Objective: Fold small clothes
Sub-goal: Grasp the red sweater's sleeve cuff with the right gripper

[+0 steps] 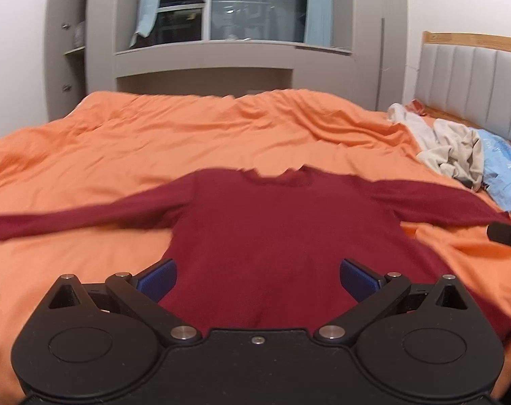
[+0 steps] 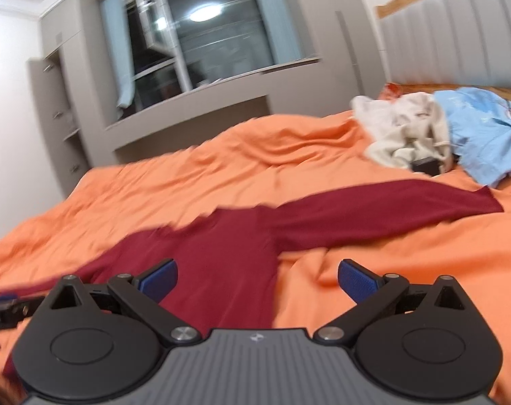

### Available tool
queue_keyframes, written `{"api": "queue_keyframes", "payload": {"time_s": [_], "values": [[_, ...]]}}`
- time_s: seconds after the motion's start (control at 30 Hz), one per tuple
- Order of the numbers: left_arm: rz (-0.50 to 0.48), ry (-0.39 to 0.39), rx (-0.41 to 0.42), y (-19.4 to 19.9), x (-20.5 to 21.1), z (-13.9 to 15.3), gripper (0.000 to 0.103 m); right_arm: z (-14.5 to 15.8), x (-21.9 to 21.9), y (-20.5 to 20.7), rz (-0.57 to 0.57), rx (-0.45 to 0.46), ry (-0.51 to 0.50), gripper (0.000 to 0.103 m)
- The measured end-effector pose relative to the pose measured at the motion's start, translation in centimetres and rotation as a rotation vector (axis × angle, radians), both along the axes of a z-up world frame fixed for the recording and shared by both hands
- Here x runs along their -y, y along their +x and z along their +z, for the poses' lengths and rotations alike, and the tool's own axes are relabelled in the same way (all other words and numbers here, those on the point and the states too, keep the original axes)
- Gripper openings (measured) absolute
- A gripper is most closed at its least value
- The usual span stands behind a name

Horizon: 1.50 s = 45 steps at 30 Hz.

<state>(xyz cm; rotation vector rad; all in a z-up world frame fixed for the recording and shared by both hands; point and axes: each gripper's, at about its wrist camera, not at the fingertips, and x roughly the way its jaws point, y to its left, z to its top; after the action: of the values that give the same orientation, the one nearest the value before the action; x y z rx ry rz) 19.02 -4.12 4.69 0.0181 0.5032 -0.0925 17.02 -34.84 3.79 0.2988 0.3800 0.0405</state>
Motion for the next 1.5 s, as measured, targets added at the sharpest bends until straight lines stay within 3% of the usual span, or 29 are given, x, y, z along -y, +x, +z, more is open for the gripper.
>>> {"api": "queue_keyframes", "payload": {"time_s": [0.23, 0.43, 0.67, 0.87, 0.97, 1.27, 1.5], "values": [[-0.058, 0.006, 0.002, 8.2, 2.5, 0.3, 0.102, 0.0, 7.4, 6.6, -0.19, -0.002, 0.136, 0.103], [-0.077, -0.001, -0.047, 12.6, 4.3, -2.0, 0.102, -2.1, 12.8, 11.8, -0.362, -0.071, 0.198, 0.103], [-0.049, -0.007, -0.14, 15.4, 4.3, -5.4, 0.103, -6.4, 18.5, 15.7, -0.51, -0.137, 0.314, 0.103], [-0.026, -0.054, -0.22, 16.5, 3.1, -7.1, 0.102, -8.3, 21.2, 17.4, -0.583, -0.093, 0.356, 0.103], [-0.025, -0.07, -0.224, 16.6, 2.8, -7.2, 0.102, -9.2, 22.0, 17.7, -0.631, -0.117, 0.381, 0.101], [-0.028, -0.068, -0.241, 16.7, 2.9, -7.5, 0.102, -10.6, 23.4, 17.6, -0.76, -0.11, 0.389, 0.07], [-0.016, -0.091, -0.233, 16.8, 2.3, -7.1, 0.102, -11.7, 25.0, 17.4, -0.856, -0.131, 0.423, 0.013]]}}
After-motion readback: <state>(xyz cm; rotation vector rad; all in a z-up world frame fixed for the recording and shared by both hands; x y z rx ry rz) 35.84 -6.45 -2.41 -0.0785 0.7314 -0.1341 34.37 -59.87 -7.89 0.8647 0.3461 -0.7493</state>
